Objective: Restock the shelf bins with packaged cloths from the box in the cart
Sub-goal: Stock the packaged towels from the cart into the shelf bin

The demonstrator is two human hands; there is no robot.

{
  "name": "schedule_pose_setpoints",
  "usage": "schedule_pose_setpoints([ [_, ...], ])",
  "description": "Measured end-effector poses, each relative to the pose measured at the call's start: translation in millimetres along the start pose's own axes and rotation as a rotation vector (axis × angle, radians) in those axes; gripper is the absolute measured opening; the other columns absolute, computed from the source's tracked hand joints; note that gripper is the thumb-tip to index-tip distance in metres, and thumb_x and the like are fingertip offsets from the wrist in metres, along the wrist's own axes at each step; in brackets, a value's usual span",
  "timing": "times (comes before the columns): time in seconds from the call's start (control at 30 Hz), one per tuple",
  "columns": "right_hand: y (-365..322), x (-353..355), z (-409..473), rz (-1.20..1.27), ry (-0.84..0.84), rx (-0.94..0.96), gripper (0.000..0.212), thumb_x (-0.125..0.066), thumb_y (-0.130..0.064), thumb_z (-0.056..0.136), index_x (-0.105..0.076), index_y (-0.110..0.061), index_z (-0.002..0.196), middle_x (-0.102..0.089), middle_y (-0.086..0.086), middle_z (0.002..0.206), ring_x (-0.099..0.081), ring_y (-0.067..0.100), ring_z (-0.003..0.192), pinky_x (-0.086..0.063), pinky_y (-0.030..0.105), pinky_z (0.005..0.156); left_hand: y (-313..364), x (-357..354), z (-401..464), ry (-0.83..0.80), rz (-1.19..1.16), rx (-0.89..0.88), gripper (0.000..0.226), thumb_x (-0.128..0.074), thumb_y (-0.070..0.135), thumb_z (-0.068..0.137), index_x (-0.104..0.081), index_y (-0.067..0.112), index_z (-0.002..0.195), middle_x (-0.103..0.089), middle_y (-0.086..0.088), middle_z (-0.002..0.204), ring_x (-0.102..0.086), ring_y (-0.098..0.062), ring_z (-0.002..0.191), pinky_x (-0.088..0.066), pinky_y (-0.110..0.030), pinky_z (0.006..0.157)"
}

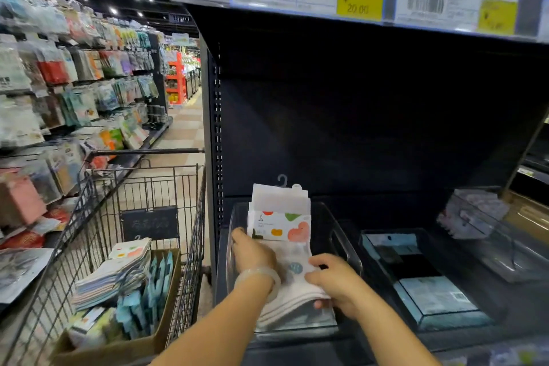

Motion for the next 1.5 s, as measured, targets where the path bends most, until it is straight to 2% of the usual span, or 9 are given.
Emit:
schedule_pose_setpoints([
  [0.13,0.9,-4.6,-3.6,-0.106,-0.075,-0.04,0.049,-0.051,-0.003,0.092,-0.04,-0.012,0.139,-0.045,0.006,0.118,-0.055,0.015,0.074,-0.05,0.021,0.045,15.7,5.2,-8.6,-0.173,0.012,-0.097,0.031,-0.047,0.0,0.091,-0.043,0.002,0.122,-0.049,-0.019,0.126,-0.053,-0.032,0.111,-0.043,-0.032,0.091],
  [0.27,-9.2,-1.1,0.2,-0.589,-0.007,0.059,0.051,-0.055,-0.019,0.088,-0.042,-0.019,0.138,-0.041,0.005,0.138,-0.052,0.022,0.114,-0.049,0.026,0.085,11.0,-13.2,-17.9,-0.314,0.186,-0.139,0.036,-0.045,0.003,0.091,-0.038,0.007,0.126,-0.026,-0.02,0.145,-0.043,-0.031,0.123,-0.038,-0.038,0.106],
  [0.33,-21.7,3.1,1.9,-0.693,0.094,0.154,0.049,-0.055,-0.029,0.09,-0.043,-0.022,0.137,-0.037,0.005,0.14,-0.049,0.022,0.12,-0.043,0.03,0.097,18.9,-14.7,-23.6,-0.277,0.286,-0.295,0.057,-0.049,0.011,0.09,-0.025,0.005,0.142,-0.008,-0.02,0.155,-0.014,-0.034,0.144,-0.024,-0.037,0.115],
  [0.47,-32.5,-9.8,9.6,-0.655,0.053,0.358,0.048,-0.051,-0.029,0.094,-0.04,-0.022,0.141,-0.033,-0.001,0.146,-0.038,0.019,0.131,-0.034,0.031,0.109,20.7,-25.2,-32.4,-0.269,0.59,-0.66,0.067,-0.035,0.022,0.096,-0.001,0.006,0.152,0.012,-0.011,0.159,0.019,-0.03,0.145,-0.001,-0.039,0.121],
  [0.67,-6.0,-32.9,24.5,-0.856,-0.223,0.31,0.081,-0.045,-0.059,0.088,-0.003,-0.032,0.152,0.012,-0.014,0.158,0.015,0.008,0.145,0.002,0.041,0.119,4.8,-34.0,-41.1,-0.562,0.869,-0.625,0.076,-0.039,0.006,0.094,0.015,0.005,0.148,0.032,-0.014,0.152,0.02,-0.028,0.144,-0.012,-0.046,0.12],
  [0.83,-14.4,-28.8,17.0,-0.952,-0.316,0.286,0.088,-0.051,-0.059,0.085,0.0,-0.031,0.151,0.013,-0.01,0.159,0.013,0.011,0.146,-0.001,0.045,0.12,9.5,-39.2,-43.3,-0.662,1.123,-0.65,0.071,-0.045,0.009,0.093,-0.004,0.003,0.15,0.015,-0.024,0.155,0.018,-0.043,0.142,-0.023,-0.056,0.114],
  [1.0,-40.2,-26.2,-4.5,-1.005,-0.374,0.363,0.087,-0.069,-0.043,0.08,-0.019,-0.024,0.149,-0.016,-0.003,0.158,-0.015,0.019,0.145,-0.018,0.036,0.118,31.7,-30.5,-56.2,-0.776,1.041,-0.782,0.046,-0.046,0.033,0.094,-0.045,0.01,0.134,-0.052,-0.014,0.131,-0.051,-0.031,0.119,-0.044,-0.044,0.101],
  [1.23,-30.0,-35.4,1.9,-1.086,-0.364,0.321,0.1,-0.073,-0.036,0.079,-0.007,-0.023,0.152,-0.004,-0.003,0.161,-0.008,0.02,0.147,-0.013,0.037,0.12,21.7,-27.5,-62.4,-0.758,1.203,-0.808,0.074,-0.04,0.051,0.094,-0.02,0.005,0.149,-0.023,-0.017,0.153,-0.016,-0.034,0.142,-0.016,-0.043,0.116],
  [1.5,-36.5,-22.7,-1.5,-1.202,-0.367,0.224,0.106,-0.081,-0.044,0.067,-0.016,-0.027,0.15,-0.022,-0.003,0.157,-0.027,0.024,0.142,-0.028,0.042,0.115,26.7,0.6,-68.3,-0.783,1.13,-0.773,0.083,-0.052,0.057,0.087,-0.017,0.018,0.151,-0.021,-0.008,0.157,-0.022,-0.029,0.144,-0.025,-0.047,0.115],
])
Point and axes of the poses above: each hand's wrist, its own z-axis towards the middle knuckle, its own x-axis out of the back of the hand, y = z × x, the point moved 7 cm from there along z, towards the middle knuckle
